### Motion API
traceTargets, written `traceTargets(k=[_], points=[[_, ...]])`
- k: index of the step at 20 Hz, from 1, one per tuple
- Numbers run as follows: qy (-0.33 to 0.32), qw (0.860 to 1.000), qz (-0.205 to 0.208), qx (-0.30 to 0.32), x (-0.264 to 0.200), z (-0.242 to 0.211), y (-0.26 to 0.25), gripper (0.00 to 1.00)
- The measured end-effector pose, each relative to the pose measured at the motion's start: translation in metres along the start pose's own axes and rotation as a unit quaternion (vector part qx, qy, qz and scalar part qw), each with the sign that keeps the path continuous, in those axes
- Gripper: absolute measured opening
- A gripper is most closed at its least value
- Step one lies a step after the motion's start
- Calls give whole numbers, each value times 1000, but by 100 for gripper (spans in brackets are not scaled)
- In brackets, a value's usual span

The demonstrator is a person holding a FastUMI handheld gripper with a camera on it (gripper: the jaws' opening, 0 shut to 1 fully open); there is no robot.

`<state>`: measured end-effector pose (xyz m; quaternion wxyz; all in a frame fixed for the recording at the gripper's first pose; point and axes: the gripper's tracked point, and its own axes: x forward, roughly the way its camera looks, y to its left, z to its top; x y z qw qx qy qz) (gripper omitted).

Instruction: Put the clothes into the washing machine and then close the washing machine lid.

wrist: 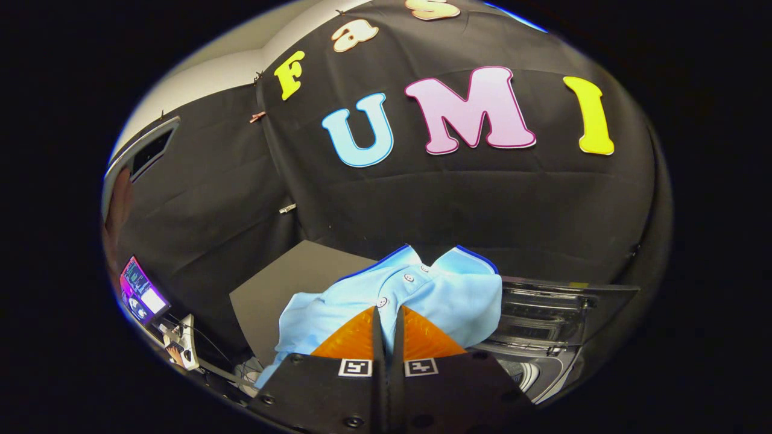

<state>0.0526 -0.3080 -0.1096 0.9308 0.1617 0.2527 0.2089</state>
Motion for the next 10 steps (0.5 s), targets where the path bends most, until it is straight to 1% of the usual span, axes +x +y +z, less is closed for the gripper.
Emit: traceTargets(k=[2,10], points=[[-5,1000,-3,1,-8,0,-9,5],[-17,999,-40,-7,-31,-11,-46,5]])
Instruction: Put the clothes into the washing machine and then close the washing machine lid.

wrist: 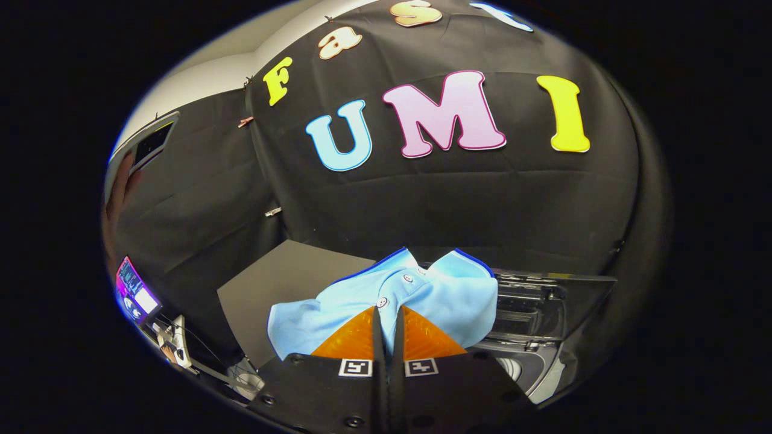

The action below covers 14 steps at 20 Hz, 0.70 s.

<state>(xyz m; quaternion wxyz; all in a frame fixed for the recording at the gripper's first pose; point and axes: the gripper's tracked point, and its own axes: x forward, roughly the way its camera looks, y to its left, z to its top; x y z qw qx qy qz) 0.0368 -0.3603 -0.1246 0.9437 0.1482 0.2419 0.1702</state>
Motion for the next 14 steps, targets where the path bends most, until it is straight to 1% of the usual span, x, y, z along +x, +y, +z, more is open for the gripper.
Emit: traceTargets(k=[10,14], points=[[12,998,-54,-1,-9,-24,-53,5],[21,997,-73,10,-9,-34,-75,5]])
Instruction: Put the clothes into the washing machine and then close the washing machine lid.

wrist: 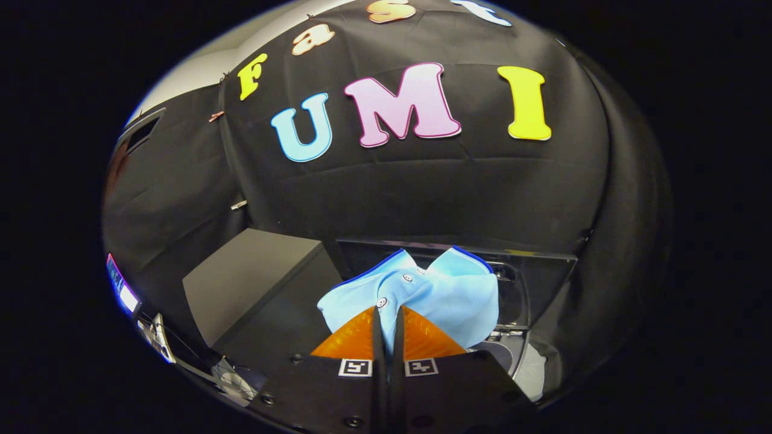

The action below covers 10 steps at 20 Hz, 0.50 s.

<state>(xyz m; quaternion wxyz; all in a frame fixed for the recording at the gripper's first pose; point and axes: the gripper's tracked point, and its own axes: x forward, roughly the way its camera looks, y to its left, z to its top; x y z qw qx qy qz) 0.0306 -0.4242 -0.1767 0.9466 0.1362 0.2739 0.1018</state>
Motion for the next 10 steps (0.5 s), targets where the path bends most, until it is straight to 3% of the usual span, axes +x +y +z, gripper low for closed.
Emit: traceTargets(k=[10], points=[[23,1000,-4,-17,9,-27,-6,5]])
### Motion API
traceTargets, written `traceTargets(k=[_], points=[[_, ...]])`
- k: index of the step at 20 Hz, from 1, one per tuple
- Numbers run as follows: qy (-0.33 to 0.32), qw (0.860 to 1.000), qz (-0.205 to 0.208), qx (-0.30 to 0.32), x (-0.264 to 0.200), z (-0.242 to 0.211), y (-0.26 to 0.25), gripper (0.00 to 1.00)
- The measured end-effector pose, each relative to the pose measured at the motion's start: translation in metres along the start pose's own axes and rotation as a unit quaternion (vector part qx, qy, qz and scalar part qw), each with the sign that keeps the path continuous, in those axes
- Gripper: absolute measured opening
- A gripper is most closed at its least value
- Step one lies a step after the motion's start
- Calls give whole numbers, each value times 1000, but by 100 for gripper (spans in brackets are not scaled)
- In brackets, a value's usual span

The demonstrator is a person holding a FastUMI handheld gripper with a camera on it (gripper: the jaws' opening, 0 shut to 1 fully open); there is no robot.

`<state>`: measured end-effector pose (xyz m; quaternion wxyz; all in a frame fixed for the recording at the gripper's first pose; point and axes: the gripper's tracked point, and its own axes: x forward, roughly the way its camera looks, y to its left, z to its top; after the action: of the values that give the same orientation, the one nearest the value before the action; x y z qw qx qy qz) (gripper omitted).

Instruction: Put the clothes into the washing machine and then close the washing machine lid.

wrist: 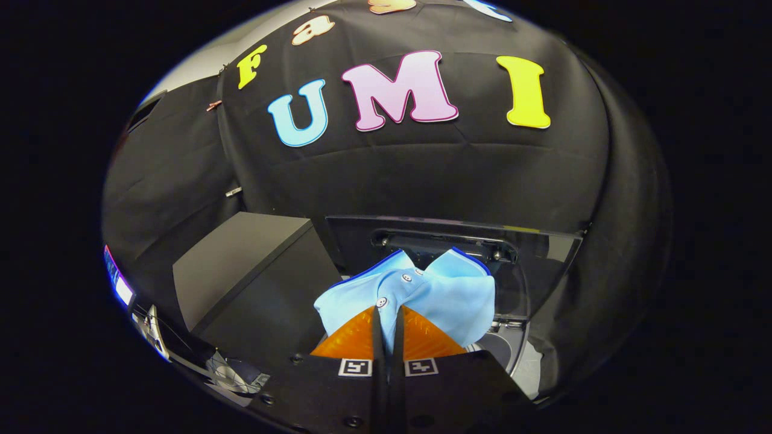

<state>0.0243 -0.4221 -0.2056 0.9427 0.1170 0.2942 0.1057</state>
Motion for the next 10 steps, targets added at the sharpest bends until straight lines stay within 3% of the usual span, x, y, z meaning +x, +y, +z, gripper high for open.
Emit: traceTargets(k=[10], points=[[59,998,-26,15,25,-43,-23,5]])
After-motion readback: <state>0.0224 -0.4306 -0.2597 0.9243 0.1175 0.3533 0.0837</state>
